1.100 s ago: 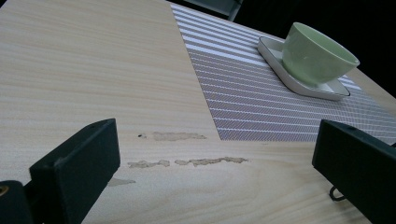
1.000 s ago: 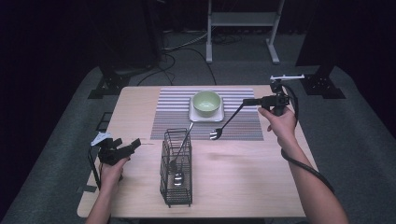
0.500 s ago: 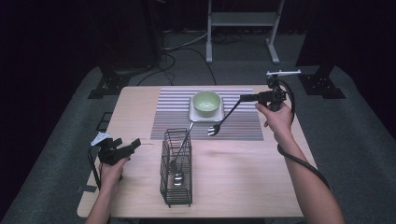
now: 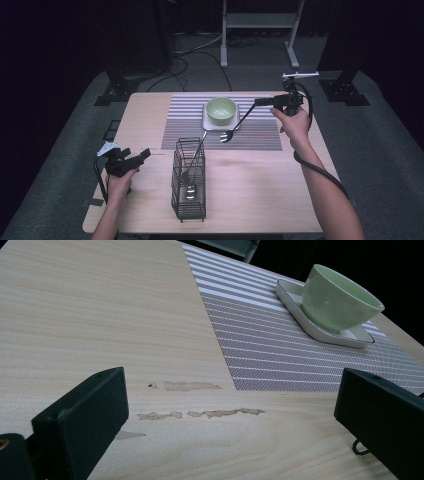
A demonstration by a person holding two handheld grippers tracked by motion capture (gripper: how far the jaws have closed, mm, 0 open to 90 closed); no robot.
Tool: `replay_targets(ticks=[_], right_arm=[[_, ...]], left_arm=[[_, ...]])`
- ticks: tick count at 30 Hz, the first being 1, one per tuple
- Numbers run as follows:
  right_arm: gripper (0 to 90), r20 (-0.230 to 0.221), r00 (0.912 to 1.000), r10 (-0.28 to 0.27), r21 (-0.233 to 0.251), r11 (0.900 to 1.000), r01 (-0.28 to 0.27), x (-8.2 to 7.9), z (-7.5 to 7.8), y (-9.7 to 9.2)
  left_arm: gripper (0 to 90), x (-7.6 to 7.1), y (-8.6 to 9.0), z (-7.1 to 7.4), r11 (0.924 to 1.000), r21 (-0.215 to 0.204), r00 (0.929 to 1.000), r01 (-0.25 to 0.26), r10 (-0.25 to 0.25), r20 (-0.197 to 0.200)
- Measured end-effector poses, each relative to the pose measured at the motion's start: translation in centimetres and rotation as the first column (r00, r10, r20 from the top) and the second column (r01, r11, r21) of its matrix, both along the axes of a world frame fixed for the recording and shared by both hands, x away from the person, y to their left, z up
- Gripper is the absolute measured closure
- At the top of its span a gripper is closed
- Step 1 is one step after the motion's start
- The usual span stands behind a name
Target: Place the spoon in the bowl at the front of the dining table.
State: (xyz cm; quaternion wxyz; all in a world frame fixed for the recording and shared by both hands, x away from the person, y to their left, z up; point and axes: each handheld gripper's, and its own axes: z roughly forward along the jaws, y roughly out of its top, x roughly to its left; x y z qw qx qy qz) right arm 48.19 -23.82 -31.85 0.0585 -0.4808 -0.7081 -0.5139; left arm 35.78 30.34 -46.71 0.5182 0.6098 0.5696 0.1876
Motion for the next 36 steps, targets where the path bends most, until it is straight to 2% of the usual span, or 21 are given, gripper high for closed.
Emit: replay_targets(ticks=[26,36], right_arm=[[88.3,0.020,0.9992,-0.036,-0.011,0.9993,0.036,1.7,1.8,1.0],[88.3,0.013,0.9985,-0.053,-0.008,0.9986,0.053,2.4,2.0,1.1]], left_arm=[[0.0,0.0,0.1,0.0,1.0000,-0.002,1.0000,-0.001,0.001,0.001],[0.0,0.0,0.2,-0.1,0.9999,-0.010,1.0000,-0.005,0.005,0.001]])
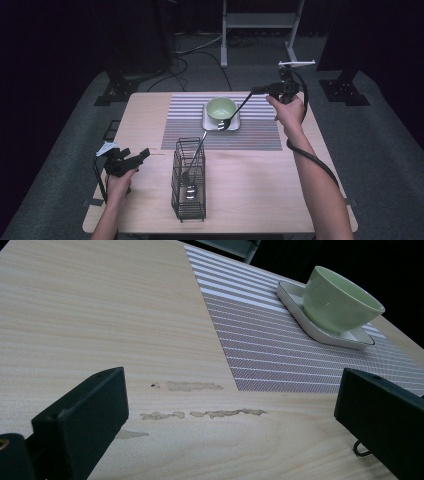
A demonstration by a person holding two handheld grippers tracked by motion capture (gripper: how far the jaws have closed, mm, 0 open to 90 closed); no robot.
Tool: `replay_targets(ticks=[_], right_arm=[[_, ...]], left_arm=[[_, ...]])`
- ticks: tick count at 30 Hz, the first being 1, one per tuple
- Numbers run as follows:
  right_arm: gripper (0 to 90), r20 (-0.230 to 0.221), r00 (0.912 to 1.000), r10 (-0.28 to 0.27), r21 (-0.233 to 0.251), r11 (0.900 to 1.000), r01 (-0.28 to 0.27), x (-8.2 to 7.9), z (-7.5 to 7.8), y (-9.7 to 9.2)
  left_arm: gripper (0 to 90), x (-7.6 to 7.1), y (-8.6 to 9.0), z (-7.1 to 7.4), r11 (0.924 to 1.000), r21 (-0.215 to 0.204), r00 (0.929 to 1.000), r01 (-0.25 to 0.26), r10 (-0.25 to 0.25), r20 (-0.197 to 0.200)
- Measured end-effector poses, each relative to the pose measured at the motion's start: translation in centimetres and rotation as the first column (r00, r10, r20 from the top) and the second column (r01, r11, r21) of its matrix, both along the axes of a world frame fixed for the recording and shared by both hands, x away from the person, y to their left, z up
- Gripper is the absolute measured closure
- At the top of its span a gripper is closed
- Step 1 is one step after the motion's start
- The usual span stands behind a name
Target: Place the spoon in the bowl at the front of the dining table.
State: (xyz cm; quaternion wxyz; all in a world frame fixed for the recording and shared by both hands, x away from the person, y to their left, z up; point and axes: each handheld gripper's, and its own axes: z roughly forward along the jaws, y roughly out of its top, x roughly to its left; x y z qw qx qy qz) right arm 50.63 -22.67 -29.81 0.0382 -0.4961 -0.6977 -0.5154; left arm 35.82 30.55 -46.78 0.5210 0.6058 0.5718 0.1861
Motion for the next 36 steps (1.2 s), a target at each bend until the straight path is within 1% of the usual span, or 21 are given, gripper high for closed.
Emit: replay_targets(ticks=[9,16,17,19,22,30,36], right_arm=[[88.3,0.005,0.9998,-0.018,-0.001,0.9998,0.018,0.6,0.8,0.0],[88.3,0.007,0.9992,-0.038,0.004,0.9993,0.038,1.1,0.9,-0.2],[88.3,0.005,0.9991,-0.043,0.022,0.9988,0.043,1.3,0.9,-0.4],[88.4,0.005,0.9989,-0.047,0.036,0.9983,0.046,1.5,0.8,-0.5],[88.3,0.002,0.9982,-0.059,0.043,0.9973,0.059,1.9,0.6,-0.7],[88.3,-0.007,0.9957,-0.092,0.034,0.9951,0.092,3.3,0.3,-0.6],[88.3,-0.009,0.9906,-0.137,0.024,0.9903,0.137,4.3,0.3,-0.7]], left_arm=[[0.0,0.0,0.0,0.0,1.0000,-0.002,1.0000,0.001,-0.001,0.000],[0.0,-0.1,0.0,0.0,1.0000,-0.002,1.0000,0.002,-0.002,0.000],[0.0,-0.1,0.0,0.1,1.0000,-0.002,1.0000,-0.001,0.001,0.004],[0.0,-0.1,0.2,0.0,1.0000,-0.001,1.0000,-0.003,0.003,0.004],[0.0,-0.1,0.3,0.0,0.9999,-0.006,1.0000,-0.010,0.010,0.001],[0.0,-0.1,0.4,0.0,0.9999,-0.007,0.9999,-0.011,0.011,0.003],[0.0,-0.1,0.4,0.0,0.9999,-0.011,0.9999,-0.010,0.010,0.004]])
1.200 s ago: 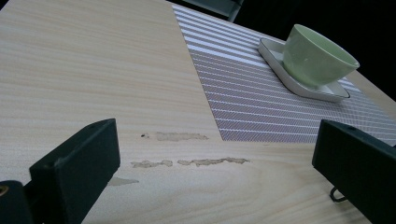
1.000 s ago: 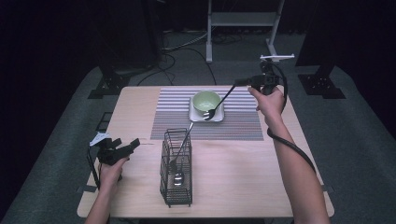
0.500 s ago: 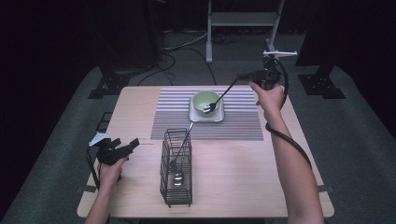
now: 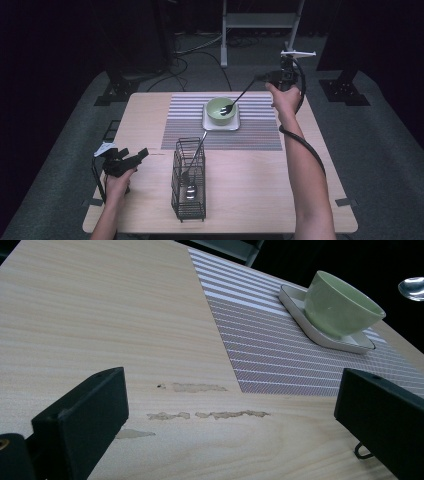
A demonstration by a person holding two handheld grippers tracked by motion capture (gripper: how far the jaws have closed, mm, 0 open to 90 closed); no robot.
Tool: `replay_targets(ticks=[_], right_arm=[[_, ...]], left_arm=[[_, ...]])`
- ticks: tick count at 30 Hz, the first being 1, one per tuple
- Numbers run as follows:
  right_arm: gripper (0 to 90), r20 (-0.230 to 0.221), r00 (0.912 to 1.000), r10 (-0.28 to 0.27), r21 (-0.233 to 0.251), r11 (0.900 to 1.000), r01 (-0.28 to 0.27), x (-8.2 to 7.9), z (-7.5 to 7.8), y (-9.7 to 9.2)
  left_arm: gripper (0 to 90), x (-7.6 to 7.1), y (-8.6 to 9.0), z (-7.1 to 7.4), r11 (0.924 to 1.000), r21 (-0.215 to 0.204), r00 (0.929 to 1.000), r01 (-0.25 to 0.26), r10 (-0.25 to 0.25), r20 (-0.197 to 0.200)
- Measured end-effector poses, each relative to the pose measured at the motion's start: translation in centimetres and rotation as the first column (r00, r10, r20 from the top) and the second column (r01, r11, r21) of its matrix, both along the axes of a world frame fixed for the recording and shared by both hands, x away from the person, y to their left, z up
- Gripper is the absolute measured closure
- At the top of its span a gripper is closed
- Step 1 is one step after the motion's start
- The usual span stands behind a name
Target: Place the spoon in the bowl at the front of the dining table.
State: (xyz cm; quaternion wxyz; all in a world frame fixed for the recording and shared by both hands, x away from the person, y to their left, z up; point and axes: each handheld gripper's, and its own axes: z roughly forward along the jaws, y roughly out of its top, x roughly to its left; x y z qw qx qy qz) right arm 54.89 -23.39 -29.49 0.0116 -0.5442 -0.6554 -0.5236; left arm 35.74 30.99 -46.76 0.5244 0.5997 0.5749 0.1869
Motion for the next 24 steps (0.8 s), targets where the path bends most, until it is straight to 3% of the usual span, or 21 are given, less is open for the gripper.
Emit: replay_targets(ticks=[24], right_arm=[[88.2,-0.033,0.9966,-0.075,-0.022,0.9970,0.075,1.9,-2.6,0.9]], left_arm=[[0.0,0.1,-0.1,0.1,1.0000,-0.006,1.0000,-0.003,0.003,-0.001]])
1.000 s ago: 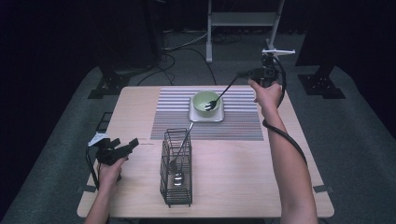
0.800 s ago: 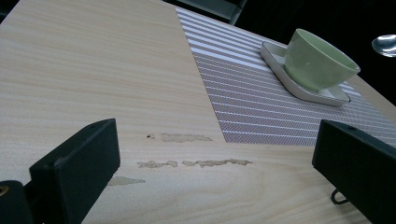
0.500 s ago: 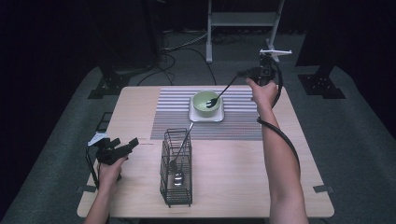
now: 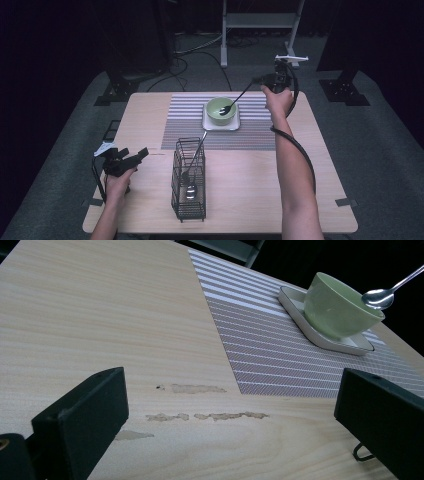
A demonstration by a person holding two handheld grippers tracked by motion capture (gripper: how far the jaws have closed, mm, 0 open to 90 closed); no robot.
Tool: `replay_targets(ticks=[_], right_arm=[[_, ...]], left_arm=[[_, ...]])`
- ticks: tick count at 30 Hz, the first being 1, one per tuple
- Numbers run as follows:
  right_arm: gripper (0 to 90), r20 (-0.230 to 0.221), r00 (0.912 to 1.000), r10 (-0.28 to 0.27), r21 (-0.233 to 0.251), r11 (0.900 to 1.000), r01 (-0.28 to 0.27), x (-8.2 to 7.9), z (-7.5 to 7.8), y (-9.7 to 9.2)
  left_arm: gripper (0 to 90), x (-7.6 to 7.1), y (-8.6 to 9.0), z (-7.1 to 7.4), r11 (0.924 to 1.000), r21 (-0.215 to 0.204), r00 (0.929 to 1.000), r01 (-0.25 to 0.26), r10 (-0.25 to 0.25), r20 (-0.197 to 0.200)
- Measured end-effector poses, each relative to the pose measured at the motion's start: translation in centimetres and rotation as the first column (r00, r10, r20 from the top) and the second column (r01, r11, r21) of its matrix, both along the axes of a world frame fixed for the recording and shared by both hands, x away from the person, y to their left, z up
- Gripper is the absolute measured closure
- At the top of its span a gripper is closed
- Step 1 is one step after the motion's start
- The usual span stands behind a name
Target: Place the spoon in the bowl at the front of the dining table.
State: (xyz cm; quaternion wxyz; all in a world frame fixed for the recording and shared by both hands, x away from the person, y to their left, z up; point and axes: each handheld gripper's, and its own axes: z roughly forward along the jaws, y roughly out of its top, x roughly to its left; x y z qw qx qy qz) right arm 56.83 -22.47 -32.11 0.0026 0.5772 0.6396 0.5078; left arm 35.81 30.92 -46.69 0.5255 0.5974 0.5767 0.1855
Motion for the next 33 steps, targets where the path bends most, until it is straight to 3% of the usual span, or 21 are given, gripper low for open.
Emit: replay_targets(ticks=[10,21,33], right_arm=[[88.2,-0.005,0.9994,-0.035,-0.006,0.9994,0.035,0.5,-1.2,0.0],[87.3,-0.031,0.9977,-0.061,-0.055,0.9967,0.059,0.8,-2.9,0.6],[87.3,-0.051,0.9971,-0.056,-0.026,0.9982,0.055,0.8,-4.2,0.6]], left_arm=[[0.0,0.1,0.2,0.0,1.0000,-0.001,1.0000,-0.003,0.003,-0.001],[0.0,0.1,0.2,0.0,1.0000,-0.005,1.0000,0.000,0.000,-0.001],[0.0,0.0,0.2,0.1,1.0000,-0.003,1.0000,-0.003,0.003,0.003]])
